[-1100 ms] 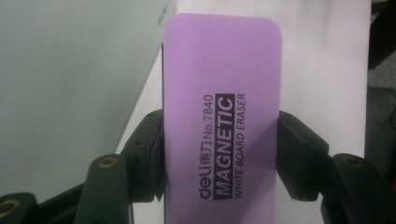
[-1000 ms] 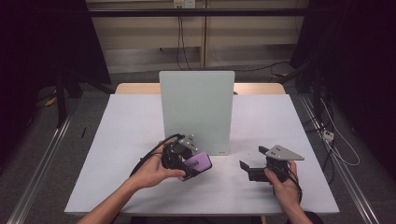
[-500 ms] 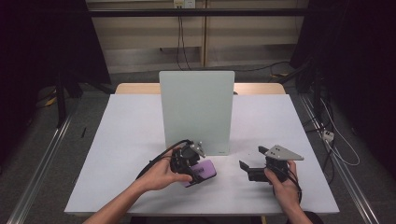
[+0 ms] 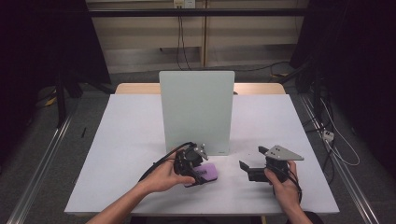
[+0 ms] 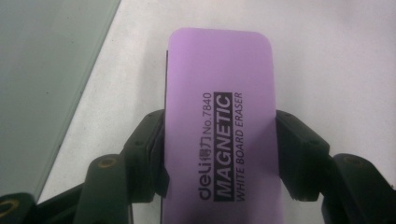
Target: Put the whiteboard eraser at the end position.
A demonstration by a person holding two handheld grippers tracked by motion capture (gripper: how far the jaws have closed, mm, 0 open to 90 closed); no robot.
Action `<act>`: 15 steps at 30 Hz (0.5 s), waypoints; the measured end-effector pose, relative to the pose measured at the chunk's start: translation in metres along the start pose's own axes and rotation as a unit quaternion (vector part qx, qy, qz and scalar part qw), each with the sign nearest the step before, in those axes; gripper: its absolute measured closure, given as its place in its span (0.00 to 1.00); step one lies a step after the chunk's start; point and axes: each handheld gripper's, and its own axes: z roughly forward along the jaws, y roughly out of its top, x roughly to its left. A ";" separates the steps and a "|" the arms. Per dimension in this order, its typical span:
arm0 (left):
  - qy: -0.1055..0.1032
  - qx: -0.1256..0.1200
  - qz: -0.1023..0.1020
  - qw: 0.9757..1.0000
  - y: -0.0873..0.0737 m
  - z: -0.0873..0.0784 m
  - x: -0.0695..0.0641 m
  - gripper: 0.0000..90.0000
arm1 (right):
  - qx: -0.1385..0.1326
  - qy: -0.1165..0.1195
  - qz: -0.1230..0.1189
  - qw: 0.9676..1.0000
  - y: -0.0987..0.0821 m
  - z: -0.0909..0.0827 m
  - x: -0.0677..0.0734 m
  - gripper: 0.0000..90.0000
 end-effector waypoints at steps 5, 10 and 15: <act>0.001 -0.001 0.000 1.000 0.000 0.001 0.000 0.44 | 0.001 -0.001 0.000 1.000 0.000 0.000 0.000 0.06; 0.013 -0.004 0.000 1.000 -0.001 0.002 0.001 0.37 | 0.001 0.000 0.000 1.000 0.000 0.000 0.000 0.06; 0.018 -0.010 -0.003 1.000 -0.002 0.002 0.004 0.26 | 0.001 0.000 0.000 1.000 0.000 0.000 0.001 0.06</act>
